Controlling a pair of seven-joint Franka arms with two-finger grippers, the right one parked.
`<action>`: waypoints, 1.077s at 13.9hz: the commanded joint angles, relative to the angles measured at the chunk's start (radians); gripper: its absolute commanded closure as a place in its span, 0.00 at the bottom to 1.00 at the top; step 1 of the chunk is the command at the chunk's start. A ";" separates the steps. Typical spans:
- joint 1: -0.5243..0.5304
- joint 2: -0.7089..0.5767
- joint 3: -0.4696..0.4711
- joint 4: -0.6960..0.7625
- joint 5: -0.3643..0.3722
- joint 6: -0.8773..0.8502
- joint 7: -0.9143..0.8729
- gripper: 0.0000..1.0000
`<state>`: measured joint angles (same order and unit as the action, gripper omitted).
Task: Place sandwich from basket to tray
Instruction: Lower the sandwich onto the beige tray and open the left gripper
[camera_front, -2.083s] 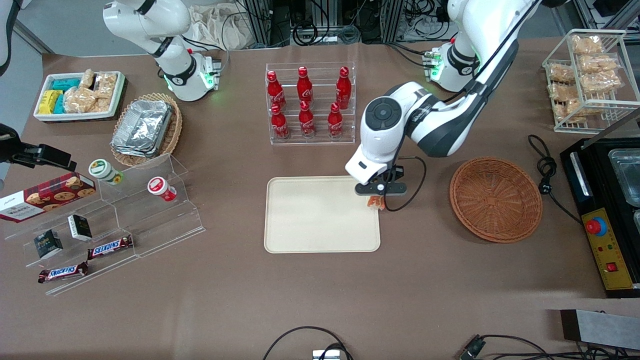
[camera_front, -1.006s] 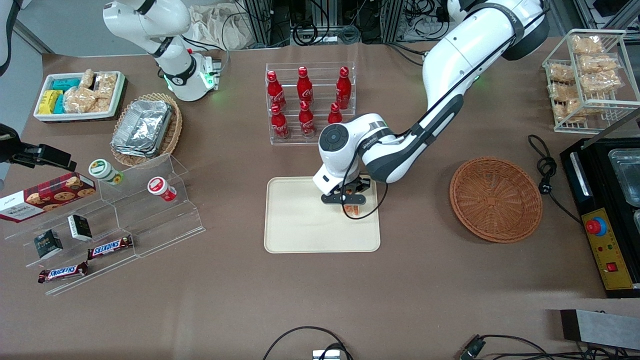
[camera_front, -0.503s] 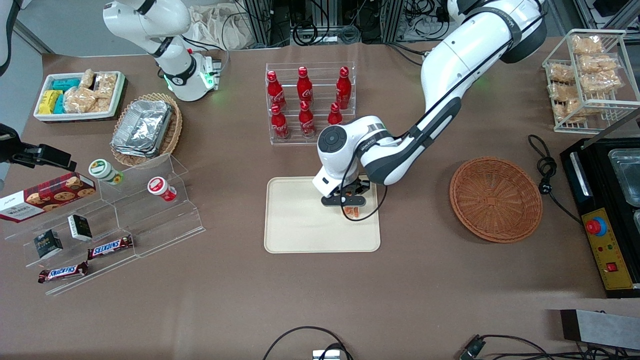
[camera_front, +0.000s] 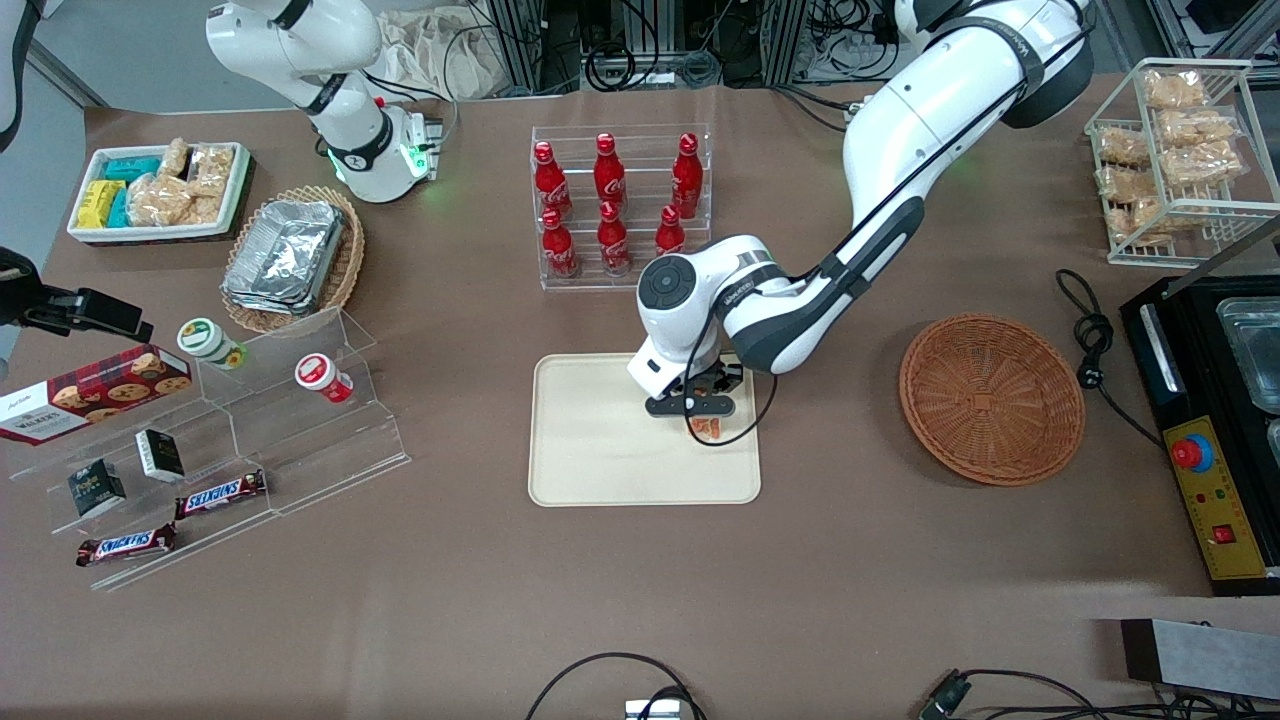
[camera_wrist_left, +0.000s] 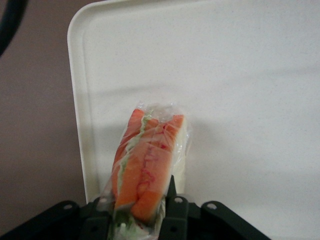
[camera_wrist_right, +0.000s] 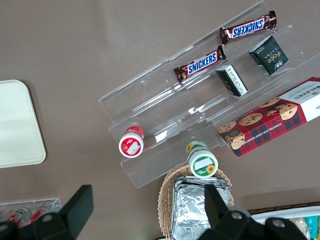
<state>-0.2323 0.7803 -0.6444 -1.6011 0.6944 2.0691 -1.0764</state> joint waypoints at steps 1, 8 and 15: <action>-0.021 0.022 0.012 0.033 0.024 -0.011 -0.022 0.00; -0.018 0.004 0.012 0.033 0.019 -0.024 -0.022 0.00; 0.027 -0.124 0.008 0.050 -0.028 -0.110 -0.022 0.00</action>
<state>-0.2208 0.7321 -0.6409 -1.5538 0.6936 2.0083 -1.0883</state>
